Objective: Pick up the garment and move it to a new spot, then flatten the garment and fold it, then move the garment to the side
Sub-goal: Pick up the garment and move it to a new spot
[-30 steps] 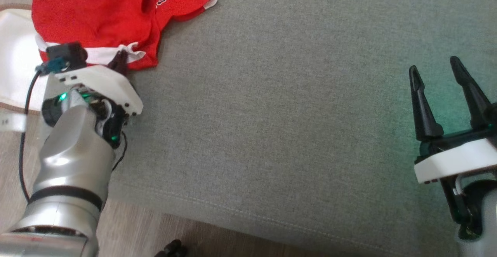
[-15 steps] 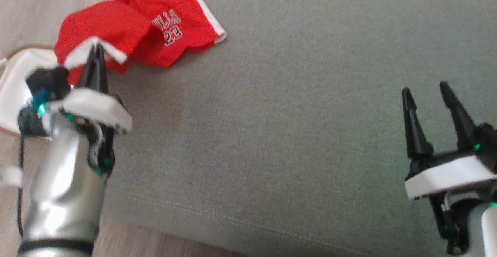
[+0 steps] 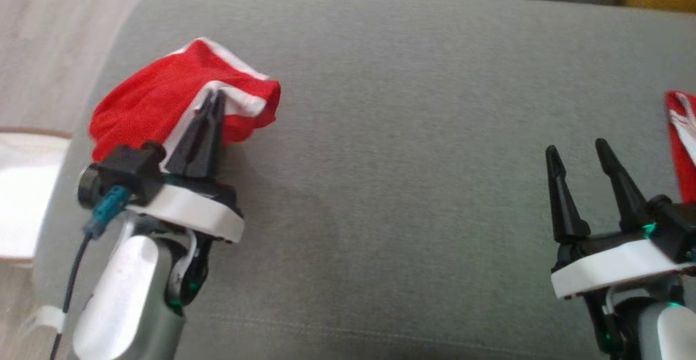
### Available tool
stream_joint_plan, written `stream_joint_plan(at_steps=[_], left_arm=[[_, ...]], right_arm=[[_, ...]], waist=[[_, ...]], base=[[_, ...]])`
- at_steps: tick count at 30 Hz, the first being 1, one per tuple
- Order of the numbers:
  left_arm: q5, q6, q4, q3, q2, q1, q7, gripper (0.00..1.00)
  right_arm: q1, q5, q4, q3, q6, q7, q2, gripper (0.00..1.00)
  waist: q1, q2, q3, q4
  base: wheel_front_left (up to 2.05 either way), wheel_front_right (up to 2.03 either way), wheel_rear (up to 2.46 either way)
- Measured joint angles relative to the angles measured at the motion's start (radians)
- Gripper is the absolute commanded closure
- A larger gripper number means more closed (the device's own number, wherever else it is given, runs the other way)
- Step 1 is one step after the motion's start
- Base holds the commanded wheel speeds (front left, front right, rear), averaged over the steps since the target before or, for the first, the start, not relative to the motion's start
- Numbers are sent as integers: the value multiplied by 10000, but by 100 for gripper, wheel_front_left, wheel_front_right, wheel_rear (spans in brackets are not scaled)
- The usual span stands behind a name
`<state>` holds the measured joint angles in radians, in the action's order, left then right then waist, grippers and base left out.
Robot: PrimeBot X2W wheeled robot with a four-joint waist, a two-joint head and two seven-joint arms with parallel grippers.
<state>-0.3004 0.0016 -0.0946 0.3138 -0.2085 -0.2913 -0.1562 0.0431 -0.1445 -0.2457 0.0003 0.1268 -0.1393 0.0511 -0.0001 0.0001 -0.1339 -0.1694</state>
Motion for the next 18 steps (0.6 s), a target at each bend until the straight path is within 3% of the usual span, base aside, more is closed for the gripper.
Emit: stream_joint_plan(at_steps=[18], left_arm=[[512, -815, -639, 2272, 1225, -2271, 226, 100]], right_arm=[[-403, -746, 644, 186, 0, 1045, -54, 0]], waist=[[1, 0, -1421, 3825]], base=[[0, 0, 0]])
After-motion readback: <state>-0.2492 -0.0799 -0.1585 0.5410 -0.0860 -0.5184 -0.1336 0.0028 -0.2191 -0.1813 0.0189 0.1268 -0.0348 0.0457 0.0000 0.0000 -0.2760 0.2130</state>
